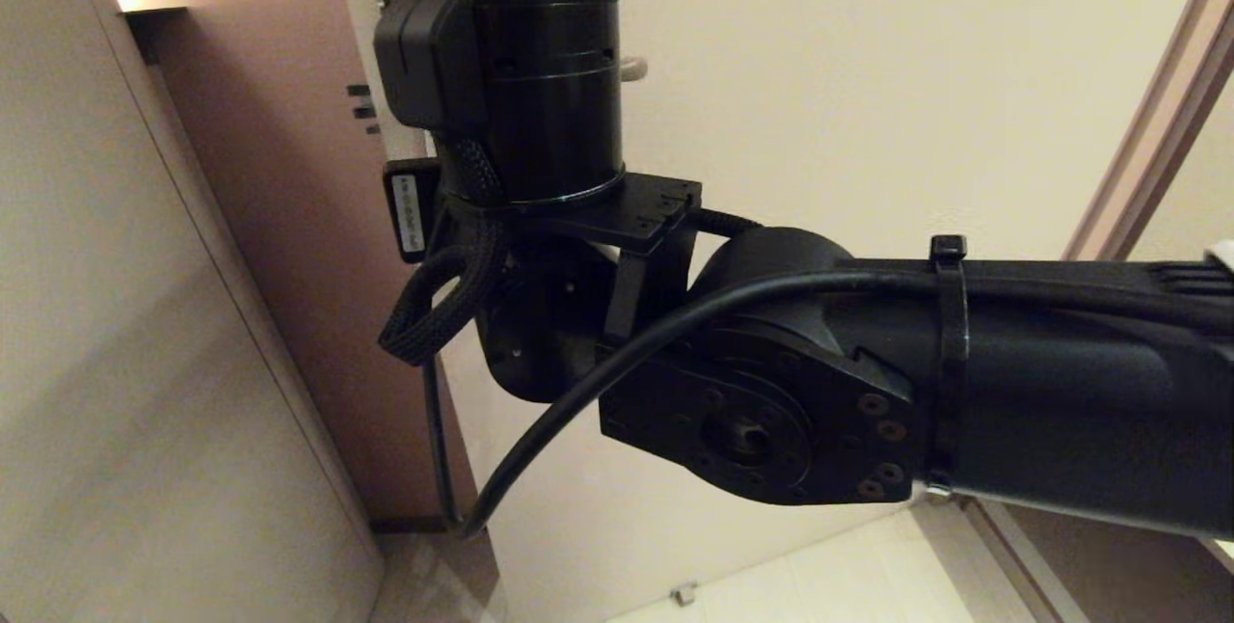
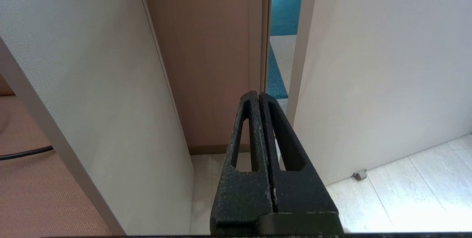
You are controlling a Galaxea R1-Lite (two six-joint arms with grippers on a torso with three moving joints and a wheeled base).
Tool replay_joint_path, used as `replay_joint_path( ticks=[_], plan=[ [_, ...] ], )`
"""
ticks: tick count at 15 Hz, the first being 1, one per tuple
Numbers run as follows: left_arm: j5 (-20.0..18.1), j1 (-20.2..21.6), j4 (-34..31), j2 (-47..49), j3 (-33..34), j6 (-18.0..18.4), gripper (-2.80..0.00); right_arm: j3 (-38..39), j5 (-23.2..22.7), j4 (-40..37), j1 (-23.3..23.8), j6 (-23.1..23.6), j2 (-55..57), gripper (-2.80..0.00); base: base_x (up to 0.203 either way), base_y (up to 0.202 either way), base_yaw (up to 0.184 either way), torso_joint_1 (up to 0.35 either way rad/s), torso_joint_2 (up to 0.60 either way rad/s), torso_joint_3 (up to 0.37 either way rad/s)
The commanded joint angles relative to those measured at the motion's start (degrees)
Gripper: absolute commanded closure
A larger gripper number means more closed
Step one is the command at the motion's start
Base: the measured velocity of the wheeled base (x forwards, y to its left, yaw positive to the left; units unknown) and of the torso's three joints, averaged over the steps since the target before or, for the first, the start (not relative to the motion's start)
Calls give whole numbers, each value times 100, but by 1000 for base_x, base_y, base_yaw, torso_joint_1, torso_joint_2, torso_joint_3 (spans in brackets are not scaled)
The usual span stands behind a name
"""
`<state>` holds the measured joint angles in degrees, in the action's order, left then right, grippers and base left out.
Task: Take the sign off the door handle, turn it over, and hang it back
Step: Hang the sign back with the other side facing out
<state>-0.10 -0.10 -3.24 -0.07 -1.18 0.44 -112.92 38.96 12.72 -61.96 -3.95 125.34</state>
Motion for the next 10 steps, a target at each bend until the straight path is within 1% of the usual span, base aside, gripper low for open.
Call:
replay_joint_path(
  ticks=[1, 4, 6, 7, 10],
  plan=[
    [1, 1, -1, 7, 2, 0, 0, -10, 24, 70, -1, 0, 149, 0, 0, 0, 0, 0, 0, 0],
    [1, 1, -1, 7, -2, 0, 0, -11, -70, 387, 8, 27, 334, 0, 0, 0, 0, 0, 0, 0],
    [1, 1, -1, 7, -2, 0, 0, -11, -162, 699, 9, 200, 435, 0, 0, 0, 0, 0, 0, 0],
    [1, 1, -1, 7, 2, 0, 0, -11, -276, 856, 16, 245, 480, 0, 0, 0, 0, 0, 0, 0],
    [1, 1, -1, 7, 4, 0, 0, -11, -354, 907, 41, 255, 509, 0, 0, 0, 0, 0, 0, 0]
  ],
)
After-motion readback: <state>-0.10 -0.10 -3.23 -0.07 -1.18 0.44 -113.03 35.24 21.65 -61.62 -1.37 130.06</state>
